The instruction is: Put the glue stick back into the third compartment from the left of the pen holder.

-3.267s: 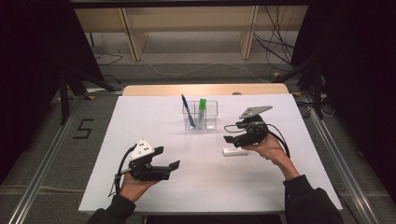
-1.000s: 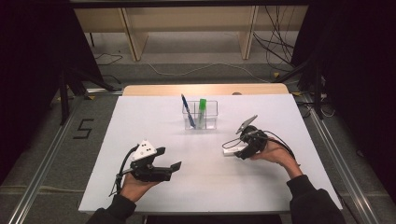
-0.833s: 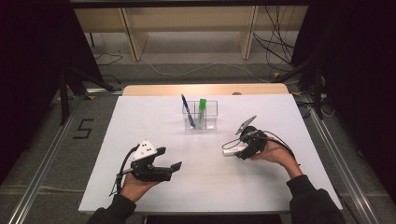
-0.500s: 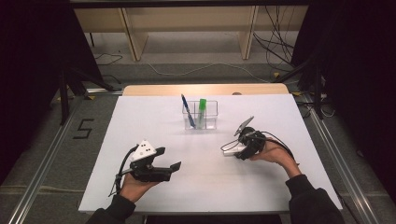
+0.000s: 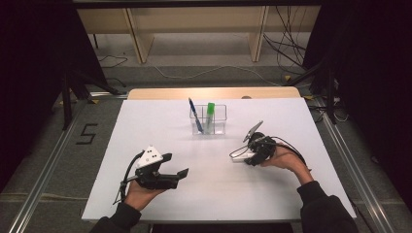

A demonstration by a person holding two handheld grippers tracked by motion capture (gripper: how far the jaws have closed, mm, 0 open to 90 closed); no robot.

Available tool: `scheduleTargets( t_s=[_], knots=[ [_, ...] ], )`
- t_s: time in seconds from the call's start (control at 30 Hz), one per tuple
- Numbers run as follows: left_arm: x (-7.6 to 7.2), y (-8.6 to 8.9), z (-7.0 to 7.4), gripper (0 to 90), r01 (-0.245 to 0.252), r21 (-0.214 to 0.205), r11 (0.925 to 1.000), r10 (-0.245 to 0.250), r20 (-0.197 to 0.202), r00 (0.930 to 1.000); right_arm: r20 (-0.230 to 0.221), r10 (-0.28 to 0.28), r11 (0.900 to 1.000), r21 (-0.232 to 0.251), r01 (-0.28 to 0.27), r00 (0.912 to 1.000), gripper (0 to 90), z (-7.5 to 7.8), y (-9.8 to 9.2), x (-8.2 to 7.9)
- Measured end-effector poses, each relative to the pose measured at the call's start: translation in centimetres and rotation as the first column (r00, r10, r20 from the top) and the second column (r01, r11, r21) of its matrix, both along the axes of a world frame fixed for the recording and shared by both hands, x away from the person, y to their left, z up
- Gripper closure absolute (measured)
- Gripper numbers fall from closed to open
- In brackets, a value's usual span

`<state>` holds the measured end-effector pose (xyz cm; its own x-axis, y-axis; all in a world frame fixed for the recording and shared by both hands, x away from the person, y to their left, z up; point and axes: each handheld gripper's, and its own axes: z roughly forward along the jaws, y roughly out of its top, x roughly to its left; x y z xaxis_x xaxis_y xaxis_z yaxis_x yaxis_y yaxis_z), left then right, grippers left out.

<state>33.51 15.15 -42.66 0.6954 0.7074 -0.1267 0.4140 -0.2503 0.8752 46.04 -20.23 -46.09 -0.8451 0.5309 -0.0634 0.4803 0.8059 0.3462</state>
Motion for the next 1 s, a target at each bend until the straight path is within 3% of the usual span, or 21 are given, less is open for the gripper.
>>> scheduleTargets(
  t_s=[0.47, 1.0],
  knots=[
    [0.0, 0.0, 0.0, 18.1, 0.000, -0.001, 1.0000, 0.000, -0.002, 1.0000, -0.007, 0.102, 0.9922, -0.071, -0.102, 0.9948, 66.2, 0.4, 1.2, -0.4],
    [0.1, 0.0, 0.0, 18.4, 0.002, -0.005, 1.0000, -0.002, -0.010, 0.9999, 0.036, 0.167, 0.9829, -0.086, -0.163, 0.9854, 67.6, 1.1, 1.4, -1.2]
  ],
)
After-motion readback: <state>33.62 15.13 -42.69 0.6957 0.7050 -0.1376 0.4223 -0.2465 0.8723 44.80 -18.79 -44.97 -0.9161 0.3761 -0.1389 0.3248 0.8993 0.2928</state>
